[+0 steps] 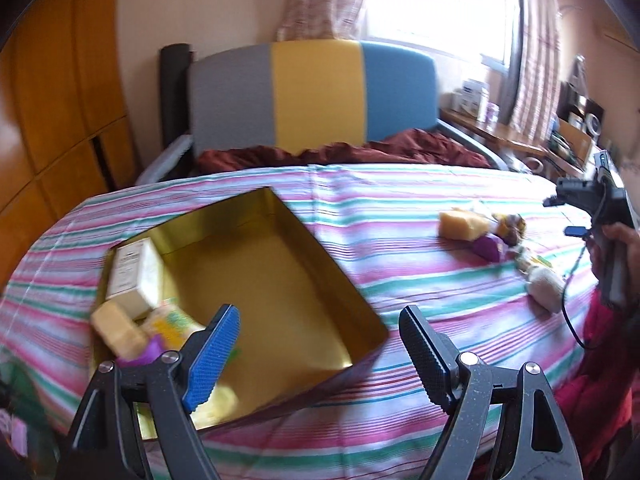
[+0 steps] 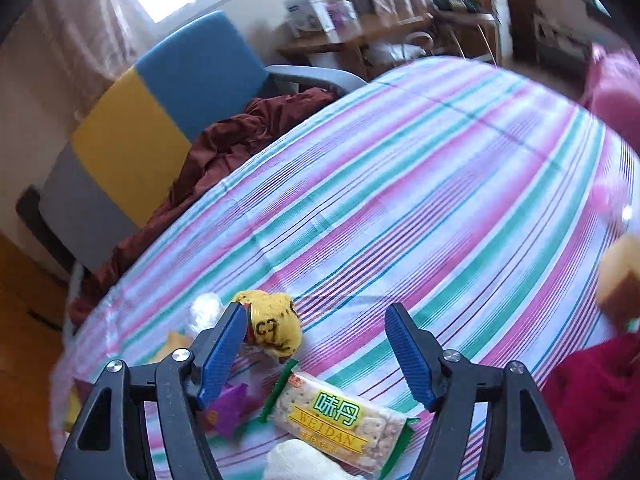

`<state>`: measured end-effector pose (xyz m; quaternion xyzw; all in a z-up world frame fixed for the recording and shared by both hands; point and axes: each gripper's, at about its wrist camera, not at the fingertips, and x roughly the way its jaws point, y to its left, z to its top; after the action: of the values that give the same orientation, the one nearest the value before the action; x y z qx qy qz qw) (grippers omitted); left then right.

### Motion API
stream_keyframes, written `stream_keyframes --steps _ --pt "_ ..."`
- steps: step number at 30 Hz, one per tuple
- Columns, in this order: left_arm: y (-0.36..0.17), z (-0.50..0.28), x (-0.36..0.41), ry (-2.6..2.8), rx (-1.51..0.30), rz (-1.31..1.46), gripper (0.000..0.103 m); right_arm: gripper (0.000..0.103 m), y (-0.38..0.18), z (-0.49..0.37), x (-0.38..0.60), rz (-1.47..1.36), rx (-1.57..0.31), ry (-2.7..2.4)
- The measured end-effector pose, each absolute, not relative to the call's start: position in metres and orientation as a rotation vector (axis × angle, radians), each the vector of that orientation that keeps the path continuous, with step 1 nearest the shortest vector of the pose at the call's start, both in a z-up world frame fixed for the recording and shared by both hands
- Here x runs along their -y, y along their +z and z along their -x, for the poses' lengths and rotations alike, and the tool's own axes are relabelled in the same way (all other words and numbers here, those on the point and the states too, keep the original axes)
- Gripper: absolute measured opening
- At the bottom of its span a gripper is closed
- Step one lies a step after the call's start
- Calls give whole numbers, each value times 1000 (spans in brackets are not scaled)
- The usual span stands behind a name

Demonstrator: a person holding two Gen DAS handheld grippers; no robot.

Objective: Organize objects
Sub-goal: 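Move both grippers back from the tray over the remaining items, then grasp the yellow sponge with the left gripper and lift it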

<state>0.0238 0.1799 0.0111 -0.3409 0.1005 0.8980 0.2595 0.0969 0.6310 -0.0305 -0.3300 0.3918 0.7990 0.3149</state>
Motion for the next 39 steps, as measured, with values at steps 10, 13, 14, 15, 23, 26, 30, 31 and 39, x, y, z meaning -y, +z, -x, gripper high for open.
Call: stream_keyframes --steps 10,13,14,15,23,26,30,31,39 --pt "0 -9 -265 2212 -212 1066 83 73 -45 -94 -635 952 -1147 2084" --pt "-2 -2 -290 2172 -199 1094 83 73 -45 -94 -635 951 -1160 2094" --pt "-3 1 -299 2157 -191 1113 83 73 -45 -95 -635 947 -1166 2095" --pt "-5 5 -307 2140 -182 1131 84 73 -45 -97 -636 942 -1174 2098" --pt "-16 46 -374 2046 -93 1264 86 74 -44 -96 -638 929 -1219 2125" --pt "-21 63 -395 2037 -76 1297 89 74 -46 -95 -638 942 -1234 2129" --pt "-32 88 -420 2036 -42 1371 90 74 -50 -92 -639 960 -1263 2129" --pt "-37 94 -427 2041 -38 1400 90 74 -51 -92 -640 962 -1271 2128" --pt "-62 119 -466 2044 -44 1536 91 74 -55 -89 -643 973 -1310 2138"
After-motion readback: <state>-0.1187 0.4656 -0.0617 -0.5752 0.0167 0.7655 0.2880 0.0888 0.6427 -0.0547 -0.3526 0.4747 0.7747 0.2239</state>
